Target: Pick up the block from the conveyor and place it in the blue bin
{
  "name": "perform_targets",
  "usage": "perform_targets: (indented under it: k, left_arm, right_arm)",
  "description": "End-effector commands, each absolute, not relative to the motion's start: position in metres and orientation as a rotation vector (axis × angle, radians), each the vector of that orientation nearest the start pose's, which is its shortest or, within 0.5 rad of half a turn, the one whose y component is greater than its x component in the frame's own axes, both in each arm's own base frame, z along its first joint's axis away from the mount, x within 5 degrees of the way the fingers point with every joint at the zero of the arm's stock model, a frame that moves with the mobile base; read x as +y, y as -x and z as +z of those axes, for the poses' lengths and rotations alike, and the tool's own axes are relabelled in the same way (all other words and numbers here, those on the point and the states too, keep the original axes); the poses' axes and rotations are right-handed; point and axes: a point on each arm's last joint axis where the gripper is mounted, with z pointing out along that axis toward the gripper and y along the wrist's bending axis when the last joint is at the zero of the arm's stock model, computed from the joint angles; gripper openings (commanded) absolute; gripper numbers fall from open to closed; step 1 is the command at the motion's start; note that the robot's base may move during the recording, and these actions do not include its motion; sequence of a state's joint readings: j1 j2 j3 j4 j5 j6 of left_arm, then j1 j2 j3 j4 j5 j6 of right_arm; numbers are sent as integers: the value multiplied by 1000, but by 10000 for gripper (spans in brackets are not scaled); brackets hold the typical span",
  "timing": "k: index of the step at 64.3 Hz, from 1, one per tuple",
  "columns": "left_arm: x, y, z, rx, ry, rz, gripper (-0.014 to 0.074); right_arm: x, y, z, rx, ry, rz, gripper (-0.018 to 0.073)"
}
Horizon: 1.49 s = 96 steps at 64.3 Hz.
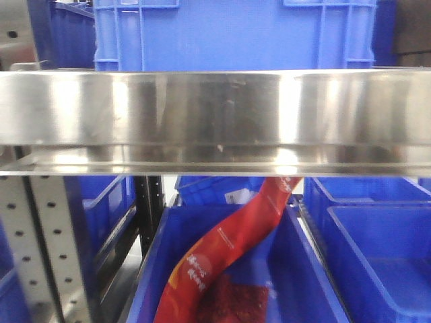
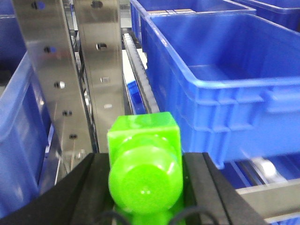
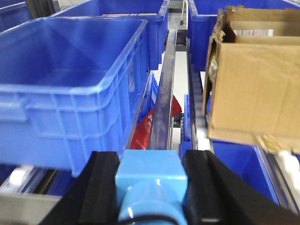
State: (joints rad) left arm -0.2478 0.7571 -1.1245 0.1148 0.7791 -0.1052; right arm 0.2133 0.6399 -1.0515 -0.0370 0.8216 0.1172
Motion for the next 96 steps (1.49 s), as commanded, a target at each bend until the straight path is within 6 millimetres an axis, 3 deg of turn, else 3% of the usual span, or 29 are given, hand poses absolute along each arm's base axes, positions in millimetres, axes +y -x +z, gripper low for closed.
perform_targets:
  k: [1,96]
  left_arm:
    - [-24,-120,449,1863,-154,-126,-111]
    - [-25,-121,452,1828,-154,-132,-111]
  right_arm:
    - [16,-90,437,1861,100,168,-162]
    - [16,-90,437,1861,100,168,-162]
